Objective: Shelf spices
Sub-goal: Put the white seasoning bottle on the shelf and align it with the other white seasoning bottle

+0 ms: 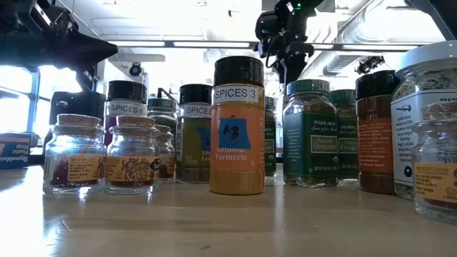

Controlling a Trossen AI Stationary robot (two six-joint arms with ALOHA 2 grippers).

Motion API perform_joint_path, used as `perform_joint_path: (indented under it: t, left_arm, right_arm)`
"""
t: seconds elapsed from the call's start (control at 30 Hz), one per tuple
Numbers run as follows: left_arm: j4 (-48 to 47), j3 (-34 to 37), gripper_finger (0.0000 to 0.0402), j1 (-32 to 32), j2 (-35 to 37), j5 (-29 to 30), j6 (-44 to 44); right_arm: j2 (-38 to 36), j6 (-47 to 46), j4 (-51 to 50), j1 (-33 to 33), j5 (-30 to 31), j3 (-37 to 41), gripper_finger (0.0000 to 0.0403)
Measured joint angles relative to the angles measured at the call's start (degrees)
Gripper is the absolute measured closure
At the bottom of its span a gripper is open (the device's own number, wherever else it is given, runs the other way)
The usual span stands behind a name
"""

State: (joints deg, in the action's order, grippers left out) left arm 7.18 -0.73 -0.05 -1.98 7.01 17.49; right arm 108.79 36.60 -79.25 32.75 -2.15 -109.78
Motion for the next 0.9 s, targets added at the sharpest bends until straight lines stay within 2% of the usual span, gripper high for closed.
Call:
perform_joint_path:
  t: [0.17, 0.33, 0.6, 0.9]
  left_arm:
    - [0.0, 0.0, 0.0401, 0.0, 0.0, 0.0, 0.9]
    - [0.0, 0.0, 0.0401, 0.0, 0.0, 0.1, -2.3]
    - [0.0, 0.0, 0.0401, 0.0, 0.0, 5.6, -2.6]
    - [-0.1, 0.0, 0.0401, 0.0, 0.0, 5.7, -2.6]
  right_arm:
    - [0.0, 0.4, 0.7, 0.6, -0.1, 0.0, 0.0212]
    - [0.0, 4.6, 0.6, 2.7, -1.0, 0.0, 0.0212]
    - [0.8, 5.9, 0.4, 5.4, -4.5, 0.0, 0.0212]
    - [1.6, 5.9, 0.8, 5.9, -5.2, 0.0, 0.0212]
